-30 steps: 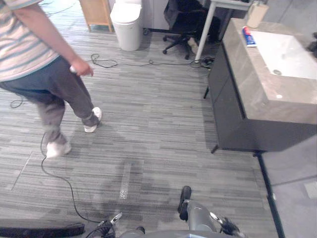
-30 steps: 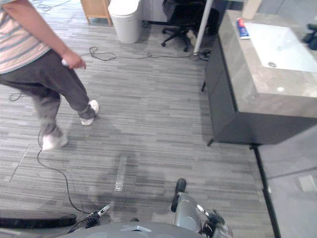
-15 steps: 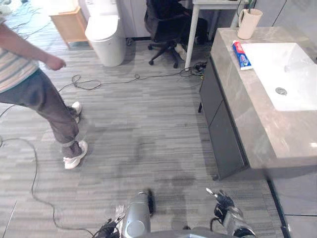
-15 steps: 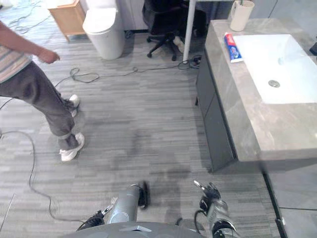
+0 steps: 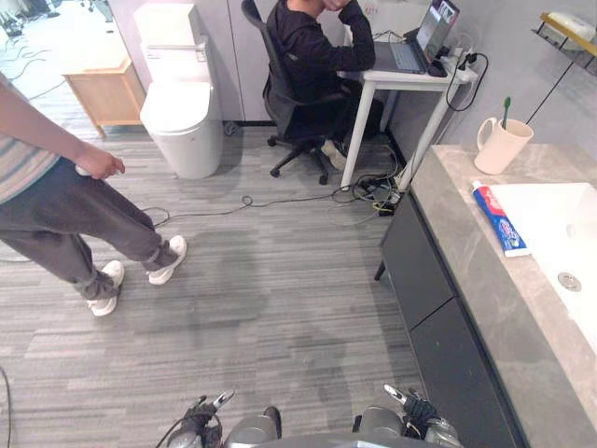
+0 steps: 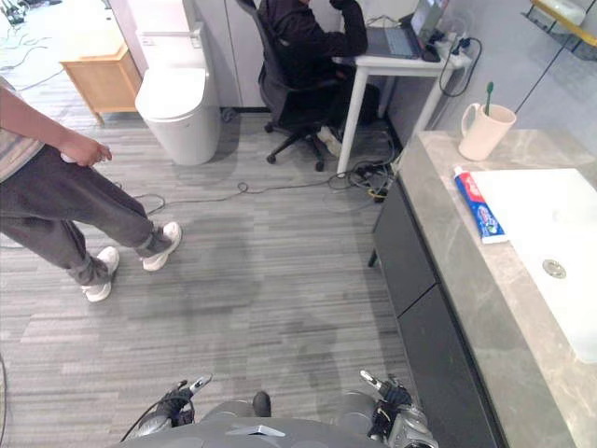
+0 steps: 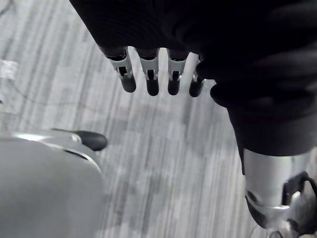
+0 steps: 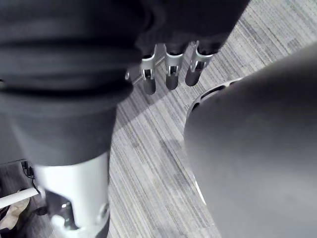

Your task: Organize washtable

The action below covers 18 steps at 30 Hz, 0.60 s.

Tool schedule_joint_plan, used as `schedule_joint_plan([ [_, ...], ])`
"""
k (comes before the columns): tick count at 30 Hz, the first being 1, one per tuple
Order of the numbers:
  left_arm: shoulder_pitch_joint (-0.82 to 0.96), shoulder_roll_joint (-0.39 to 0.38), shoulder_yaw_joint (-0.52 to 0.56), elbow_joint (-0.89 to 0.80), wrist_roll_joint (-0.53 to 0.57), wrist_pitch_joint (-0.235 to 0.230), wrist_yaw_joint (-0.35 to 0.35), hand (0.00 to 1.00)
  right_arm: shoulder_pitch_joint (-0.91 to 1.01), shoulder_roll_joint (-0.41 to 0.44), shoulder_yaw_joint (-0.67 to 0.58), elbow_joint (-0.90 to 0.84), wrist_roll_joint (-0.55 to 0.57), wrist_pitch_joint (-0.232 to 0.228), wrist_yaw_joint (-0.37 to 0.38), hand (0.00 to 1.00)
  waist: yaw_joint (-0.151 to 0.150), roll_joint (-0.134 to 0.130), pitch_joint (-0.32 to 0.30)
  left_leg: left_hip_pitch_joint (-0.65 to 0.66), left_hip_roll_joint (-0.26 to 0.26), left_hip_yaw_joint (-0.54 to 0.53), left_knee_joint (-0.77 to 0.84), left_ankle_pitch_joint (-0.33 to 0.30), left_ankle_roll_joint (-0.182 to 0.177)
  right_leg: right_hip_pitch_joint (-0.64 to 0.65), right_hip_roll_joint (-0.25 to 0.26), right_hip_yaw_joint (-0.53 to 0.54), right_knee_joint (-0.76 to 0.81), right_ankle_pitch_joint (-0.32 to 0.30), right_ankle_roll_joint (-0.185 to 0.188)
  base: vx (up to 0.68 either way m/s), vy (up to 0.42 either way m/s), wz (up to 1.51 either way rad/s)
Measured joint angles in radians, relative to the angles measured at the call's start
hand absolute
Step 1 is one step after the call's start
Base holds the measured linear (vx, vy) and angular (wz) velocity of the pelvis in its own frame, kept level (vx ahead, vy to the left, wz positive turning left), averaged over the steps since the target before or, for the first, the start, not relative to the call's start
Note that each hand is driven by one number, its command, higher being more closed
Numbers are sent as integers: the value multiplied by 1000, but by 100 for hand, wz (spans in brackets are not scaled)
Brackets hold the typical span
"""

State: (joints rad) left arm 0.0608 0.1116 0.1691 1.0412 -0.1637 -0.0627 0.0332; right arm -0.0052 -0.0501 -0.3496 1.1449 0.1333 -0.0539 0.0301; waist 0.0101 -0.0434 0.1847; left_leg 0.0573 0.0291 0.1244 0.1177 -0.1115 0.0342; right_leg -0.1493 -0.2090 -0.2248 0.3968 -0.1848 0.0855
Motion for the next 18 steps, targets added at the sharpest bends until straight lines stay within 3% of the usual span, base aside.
schedule_joint_plan([
  [1,-17,-16,-12,-6,-8,-8,2,0,2,-3,-2,-4,4,1,0,0,-3,4,-1,-5,3,-7,33,-32,-13,-1,21,15,-169,114,-16,-182,-82,14],
  [2,-19,-22,-15,-3,-7,-11,6,0,10,-10,-8,-5,3,1,-4,0,-8,1,-10,-10,2,-25,59,-47,-36,25,32,20,-219,205,-20,82,-182,16],
  [3,-27,-55,-21,-7,7,-19,14,0,8,-19,-24,-3,0,4,-10,0,3,36,-13,-8,29,-32,71,-61,-54,35,58,12,-217,198,-29,231,-204,10],
  [7,-20,-83,-9,1,25,-26,28,0,7,-22,-47,-2,-6,20,-20,0,1,68,-26,41,76,-48,52,-59,-81,94,104,-20,-239,165,-71,242,-190,8],
  [9,-20,-82,-2,20,32,-25,23,0,9,-19,-47,-2,-5,20,-14,0,1,71,-35,63,87,-52,35,-58,-82,131,121,-36,-279,164,-72,153,-109,11],
  [10,12,-58,26,67,76,-9,-4,0,31,-29,2,33,-47,20,13,0,2,57,-123,70,63,-47,-43,-46,-97,137,117,-35,-351,208,-38,28,-18,4],
  [18,12,-57,26,67,75,-7,-7,0,34,-28,-6,33,-44,20,15,0,0,56,-124,71,63,-47,-47,-46,-97,140,118,-37,-359,208,-37,0,0,0],
])
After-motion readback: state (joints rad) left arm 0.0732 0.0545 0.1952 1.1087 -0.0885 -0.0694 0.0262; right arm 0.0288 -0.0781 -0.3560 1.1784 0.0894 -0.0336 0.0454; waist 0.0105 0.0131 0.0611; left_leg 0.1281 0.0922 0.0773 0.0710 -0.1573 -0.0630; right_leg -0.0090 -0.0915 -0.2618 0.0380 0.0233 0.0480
